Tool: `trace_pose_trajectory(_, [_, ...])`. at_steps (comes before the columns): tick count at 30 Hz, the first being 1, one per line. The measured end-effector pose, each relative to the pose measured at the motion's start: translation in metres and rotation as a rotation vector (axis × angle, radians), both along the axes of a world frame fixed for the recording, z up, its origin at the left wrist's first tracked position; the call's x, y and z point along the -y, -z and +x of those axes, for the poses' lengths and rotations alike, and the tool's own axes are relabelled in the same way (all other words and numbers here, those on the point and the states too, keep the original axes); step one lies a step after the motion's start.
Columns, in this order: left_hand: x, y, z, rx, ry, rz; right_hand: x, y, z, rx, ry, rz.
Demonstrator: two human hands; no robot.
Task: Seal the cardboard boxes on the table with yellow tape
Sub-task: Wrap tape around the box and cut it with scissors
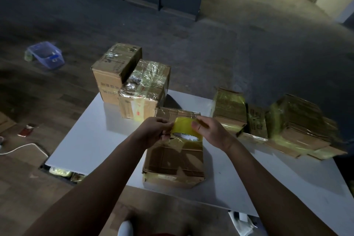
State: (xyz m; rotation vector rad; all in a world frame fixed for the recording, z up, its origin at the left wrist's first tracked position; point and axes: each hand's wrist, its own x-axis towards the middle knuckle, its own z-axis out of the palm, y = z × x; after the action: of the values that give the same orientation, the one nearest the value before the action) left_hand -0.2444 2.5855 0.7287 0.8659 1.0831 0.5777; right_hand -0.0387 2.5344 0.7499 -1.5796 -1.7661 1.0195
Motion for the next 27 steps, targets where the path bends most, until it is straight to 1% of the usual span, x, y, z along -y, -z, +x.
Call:
trace_pose_trajectory(3, [0.002, -0.001, 0.003, -0.117, -0.034, 0.043, 0.0, 0.001, -0.004, 0.031, -0.016, -0.012])
trace_pose_trajectory(6, [0.004, 0.003, 0.008, -0.285, -0.076, 0.121, -0.003, 0.001, -0.011, 0.095, -0.026, 0.04])
trace_pose_trajectory(10, [0.003, 0.005, 0.008, -0.509, -0.072, 0.305, -0.009, 0.003, -0.009, 0.257, -0.064, 0.078])
trace_pose_trajectory(11, [0.001, 0.003, 0.006, -0.505, -0.081, 0.305, -0.008, 0.004, -0.006, 0.292, -0.06, 0.07])
trace_pose_trajectory(13, [-0.003, 0.0, 0.004, -0.424, -0.109, 0.275, -0.008, 0.002, -0.005, 0.329, -0.053, 0.08])
trace_pose_trajectory(15, [-0.006, -0.002, 0.002, -0.393, -0.104, 0.261, -0.013, -0.002, -0.01, 0.411, -0.06, 0.104])
trace_pose_trajectory(17, [-0.008, 0.0, -0.001, -0.348, -0.11, 0.221, -0.019, -0.006, -0.016, 0.477, -0.048, 0.073])
trace_pose_trajectory(19, [-0.007, 0.005, -0.009, -0.281, -0.115, 0.162, -0.022, -0.006, -0.021, 0.489, -0.046, 0.037])
trace_pose_trajectory(22, [-0.004, 0.012, -0.021, -0.191, -0.105, 0.087, -0.021, 0.0, -0.031, 0.466, -0.052, 0.013])
trace_pose_trajectory(25, [-0.004, 0.021, -0.027, -0.267, -0.156, 0.13, -0.02, 0.002, -0.034, 0.37, -0.01, 0.012])
trace_pose_trajectory(27, [-0.007, 0.027, -0.03, -0.281, -0.201, 0.123, -0.017, 0.005, -0.031, 0.26, 0.011, -0.049])
